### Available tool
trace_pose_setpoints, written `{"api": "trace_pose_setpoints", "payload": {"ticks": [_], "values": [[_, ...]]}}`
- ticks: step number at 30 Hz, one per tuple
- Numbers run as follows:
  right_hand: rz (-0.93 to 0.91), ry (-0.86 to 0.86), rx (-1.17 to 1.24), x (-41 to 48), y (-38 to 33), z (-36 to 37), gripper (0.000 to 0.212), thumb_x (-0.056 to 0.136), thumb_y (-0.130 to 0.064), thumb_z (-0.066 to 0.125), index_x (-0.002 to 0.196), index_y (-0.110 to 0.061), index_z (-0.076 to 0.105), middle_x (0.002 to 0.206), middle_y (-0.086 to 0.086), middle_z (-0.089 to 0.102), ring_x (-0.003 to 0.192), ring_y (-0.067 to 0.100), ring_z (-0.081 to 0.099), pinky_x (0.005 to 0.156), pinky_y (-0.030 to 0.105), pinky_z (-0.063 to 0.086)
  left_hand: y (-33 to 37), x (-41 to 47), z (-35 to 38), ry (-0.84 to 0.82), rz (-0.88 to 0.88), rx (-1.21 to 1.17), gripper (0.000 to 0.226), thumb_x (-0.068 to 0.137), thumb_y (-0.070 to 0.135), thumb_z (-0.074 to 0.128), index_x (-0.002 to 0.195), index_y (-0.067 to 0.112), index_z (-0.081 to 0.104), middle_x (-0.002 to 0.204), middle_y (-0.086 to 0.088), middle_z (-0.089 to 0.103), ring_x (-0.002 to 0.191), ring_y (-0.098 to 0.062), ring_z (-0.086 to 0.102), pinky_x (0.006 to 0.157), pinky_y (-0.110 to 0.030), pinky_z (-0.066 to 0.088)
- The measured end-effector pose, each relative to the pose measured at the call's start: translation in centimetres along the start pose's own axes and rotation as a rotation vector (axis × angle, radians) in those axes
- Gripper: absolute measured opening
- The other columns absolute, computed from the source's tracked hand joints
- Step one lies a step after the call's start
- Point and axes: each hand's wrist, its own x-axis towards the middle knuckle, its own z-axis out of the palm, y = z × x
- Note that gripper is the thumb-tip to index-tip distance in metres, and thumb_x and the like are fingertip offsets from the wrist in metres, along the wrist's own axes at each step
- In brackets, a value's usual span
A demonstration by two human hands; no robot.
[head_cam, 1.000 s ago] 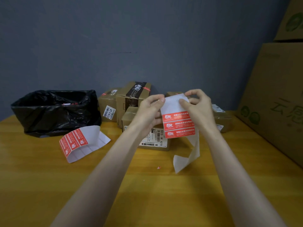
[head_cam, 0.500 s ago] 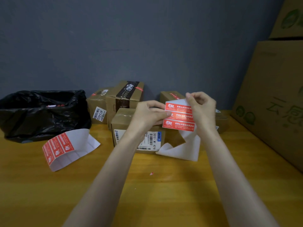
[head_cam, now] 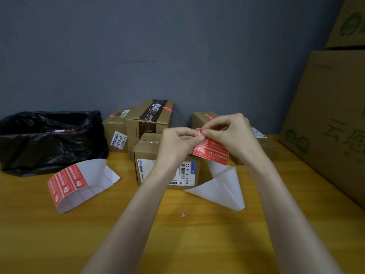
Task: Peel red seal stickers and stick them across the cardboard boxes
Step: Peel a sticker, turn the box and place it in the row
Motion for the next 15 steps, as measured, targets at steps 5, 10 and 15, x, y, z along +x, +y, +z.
{"api": "trace_pose_setpoints", "payload": {"ticks": [5, 10, 15], "values": [[0.019, -0.023, -0.052, 0.02, 0.24, -0.01, 0.0, 0.077, -0.022, 0.076, 0.077, -0.022, 0.075, 0.071, -0.013, 0.066, 0.073, 0.005, 0.065, 0.071, 0.025, 0.055, -0.38, 0.2, -0.24, -0.013, -0.012, 0.051, 0.009, 0.084, 0.008, 0.065, 0.086, 0.015, 0.069, 0.085, -0.006, 0.071, 0.081, -0.017, 0.069, 0.077, -0.027, 0.056], [0.017, -0.028, -0.091, -0.02, 0.14, -0.06, 0.005, 0.076, -0.023, 0.076, 0.078, -0.019, 0.075, 0.069, -0.014, 0.064, 0.07, 0.003, 0.063, 0.065, 0.02, 0.052, -0.39, 0.17, -0.1, -0.025, 0.007, 0.04, 0.015, 0.085, 0.005, 0.063, 0.082, 0.018, 0.07, 0.076, 0.0, 0.071, 0.072, -0.01, 0.068, 0.072, -0.023, 0.056], [0.019, -0.014, -0.1, -0.11, 0.08, -0.27, 0.009, 0.081, -0.024, 0.071, 0.072, -0.023, 0.071, 0.071, -0.01, 0.065, 0.07, 0.005, 0.062, 0.068, 0.02, 0.051, -0.45, 0.05, -0.17, -0.05, 0.018, 0.057, 0.012, 0.086, 0.009, 0.063, 0.085, 0.02, 0.069, 0.081, -0.001, 0.071, 0.076, -0.011, 0.068, 0.073, -0.023, 0.056]]}}
